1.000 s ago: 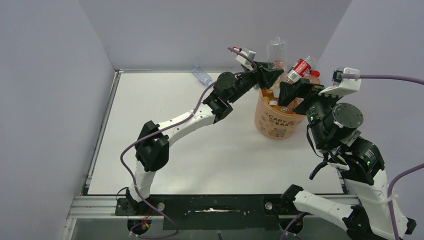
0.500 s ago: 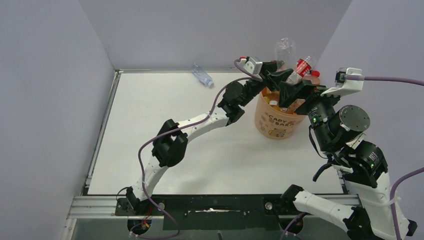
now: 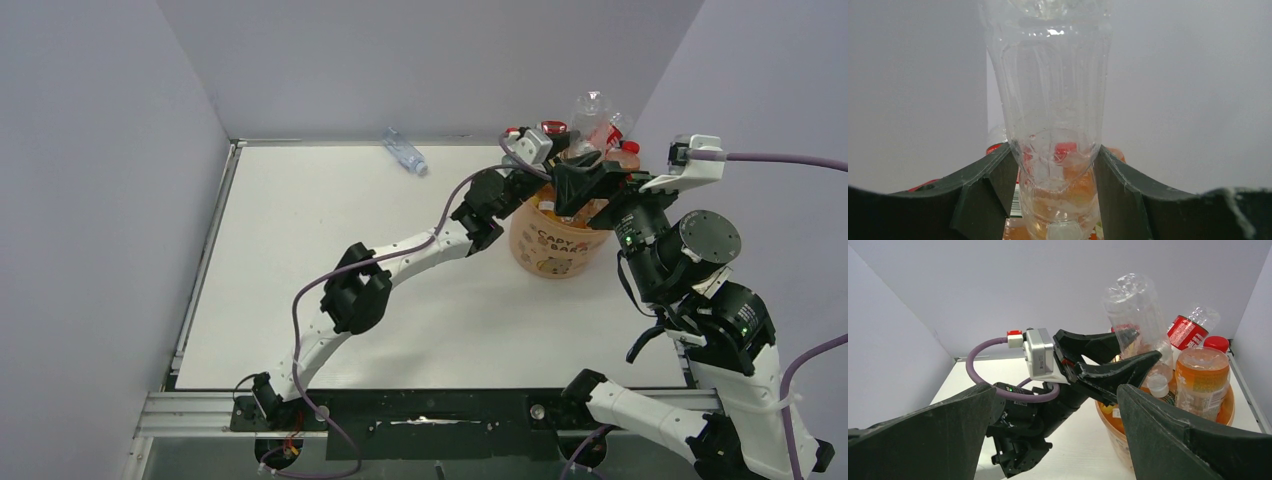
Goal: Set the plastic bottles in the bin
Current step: Place the plastic bottle in the trash bin.
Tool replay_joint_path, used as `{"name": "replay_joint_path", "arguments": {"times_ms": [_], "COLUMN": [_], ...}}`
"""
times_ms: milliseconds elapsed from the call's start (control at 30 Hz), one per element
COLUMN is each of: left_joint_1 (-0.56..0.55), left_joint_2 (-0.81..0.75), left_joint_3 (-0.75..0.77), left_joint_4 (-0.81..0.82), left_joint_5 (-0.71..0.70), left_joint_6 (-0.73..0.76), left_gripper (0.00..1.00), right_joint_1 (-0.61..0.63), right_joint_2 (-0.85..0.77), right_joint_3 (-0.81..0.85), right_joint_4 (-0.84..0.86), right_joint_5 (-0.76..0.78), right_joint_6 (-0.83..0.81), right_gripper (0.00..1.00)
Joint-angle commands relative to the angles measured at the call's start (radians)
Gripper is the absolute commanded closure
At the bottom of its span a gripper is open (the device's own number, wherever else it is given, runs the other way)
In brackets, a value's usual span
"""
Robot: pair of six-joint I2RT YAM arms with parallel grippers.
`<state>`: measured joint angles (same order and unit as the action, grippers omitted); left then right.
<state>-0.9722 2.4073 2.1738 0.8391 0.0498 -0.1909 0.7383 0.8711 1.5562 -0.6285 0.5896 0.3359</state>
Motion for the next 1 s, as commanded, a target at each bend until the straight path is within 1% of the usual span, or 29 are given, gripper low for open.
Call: {"name": "replay_joint_path", "arguments": {"times_ms": [0, 167, 267, 467, 700, 800, 967], "left_joint_1": [-0.032, -0.032, -0.038, -0.039, -0.034, -0.038, -0.045], "left_joint_2": [-0.011, -0.041, -0.051, -0.113, -0.139, -0.157, -0.210], "left_joint_3": [0.050, -0.019, -0.029, -0.176, -0.219, -0.237, -0.288], "left_joint_4": [-0.022, -0.035, -0.076, -0.001, -0.015, -0.025, -0.061], "left_joint_5": [0.012, 0.044, 0.060, 0.034, 0.026, 0.025, 0.004], "left_joint_6": [0.088, 0.055, 0.051, 0.044, 0.063, 0.066, 0.078], "left_gripper": [0.48, 0.44, 0.43, 0.36, 0.33, 0.26, 0.25], "right_joint_1": [-0.005, -0.005, -0.005, -0.005, -0.005, -0.005, -0.005], "right_joint_2": [0.001, -0.001, -0.006, -0.009, -0.015, -0.014, -0.007], "right_joint_3": [0.019, 0.018, 0.013, 0.002, -0.016, -0.018, -0.021], "right_joint_4": [0.066, 0.067, 0.069, 0.067, 0.072, 0.072, 0.072], "right_joint_5": [-0.018, -0.029, -0.032, -0.038, -0.042, -0.043, -0.045], "right_joint_6": [-0.021, -0.017, -0.013, -0.002, 0.006, 0.008, 0.012], "right_gripper": [0.02, 0.02, 0.02, 0.02, 0.02, 0.02, 0.02]}}
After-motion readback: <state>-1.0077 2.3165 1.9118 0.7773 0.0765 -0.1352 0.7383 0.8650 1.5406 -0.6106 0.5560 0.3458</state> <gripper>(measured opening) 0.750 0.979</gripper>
